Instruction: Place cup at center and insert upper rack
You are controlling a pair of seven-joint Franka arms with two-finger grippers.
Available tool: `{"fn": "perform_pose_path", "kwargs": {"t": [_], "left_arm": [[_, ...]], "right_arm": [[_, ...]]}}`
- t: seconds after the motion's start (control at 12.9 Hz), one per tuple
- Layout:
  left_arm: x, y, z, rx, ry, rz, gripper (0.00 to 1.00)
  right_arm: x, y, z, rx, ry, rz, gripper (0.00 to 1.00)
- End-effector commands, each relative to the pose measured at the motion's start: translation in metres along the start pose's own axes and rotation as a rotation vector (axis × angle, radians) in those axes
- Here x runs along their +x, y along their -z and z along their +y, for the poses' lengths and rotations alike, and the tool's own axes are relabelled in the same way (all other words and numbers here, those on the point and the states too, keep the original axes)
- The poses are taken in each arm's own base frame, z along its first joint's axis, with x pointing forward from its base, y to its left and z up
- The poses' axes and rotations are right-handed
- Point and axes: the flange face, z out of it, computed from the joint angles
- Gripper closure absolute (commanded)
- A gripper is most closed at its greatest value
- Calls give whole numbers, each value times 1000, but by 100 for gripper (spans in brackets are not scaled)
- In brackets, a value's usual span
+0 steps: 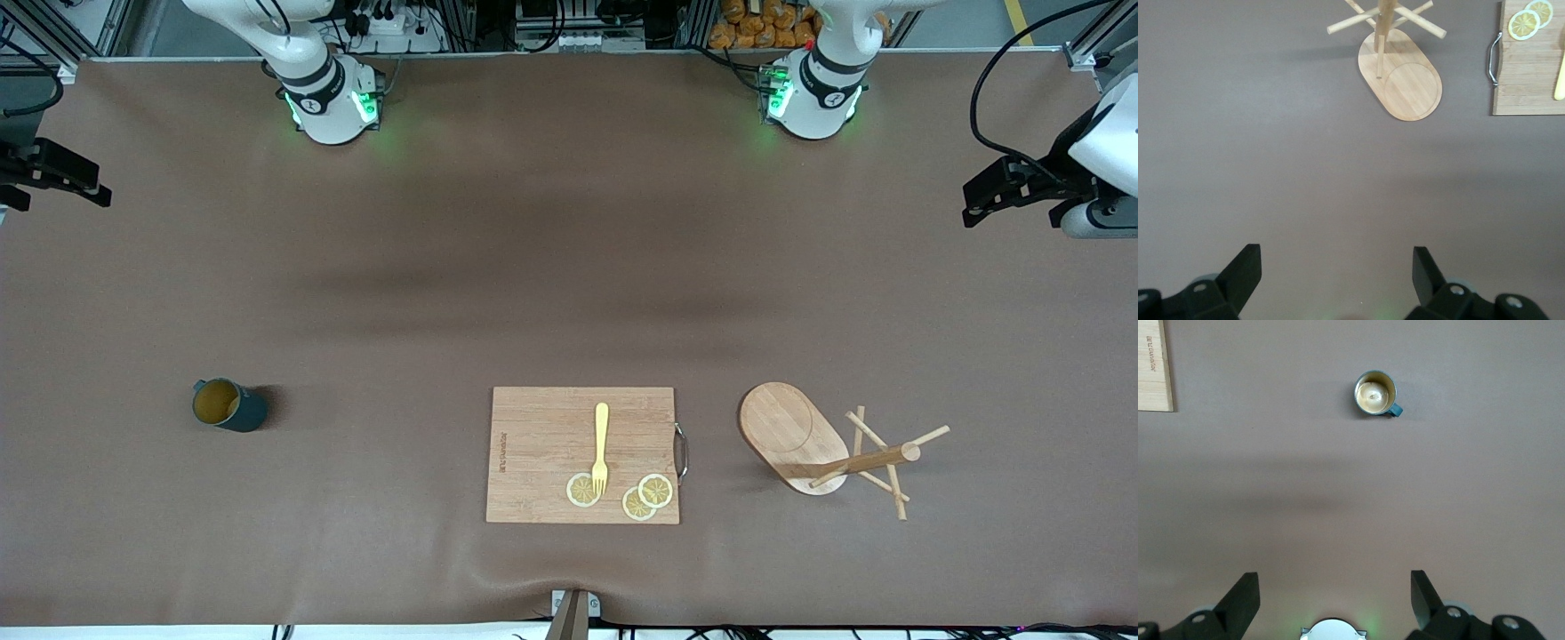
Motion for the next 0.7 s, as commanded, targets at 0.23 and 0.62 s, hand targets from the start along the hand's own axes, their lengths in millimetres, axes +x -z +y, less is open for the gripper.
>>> {"fn": "perform_pose_path", "kwargs": {"t": [0.23, 0.62], "left_arm": [[3, 6, -6, -14, 7, 8, 0], [5, -1, -7, -23, -3, -7, 0]], "right_arm": [[-8, 6, -6, 7, -14, 8, 0], [-2, 1, -12, 6, 1, 4, 0]]}}
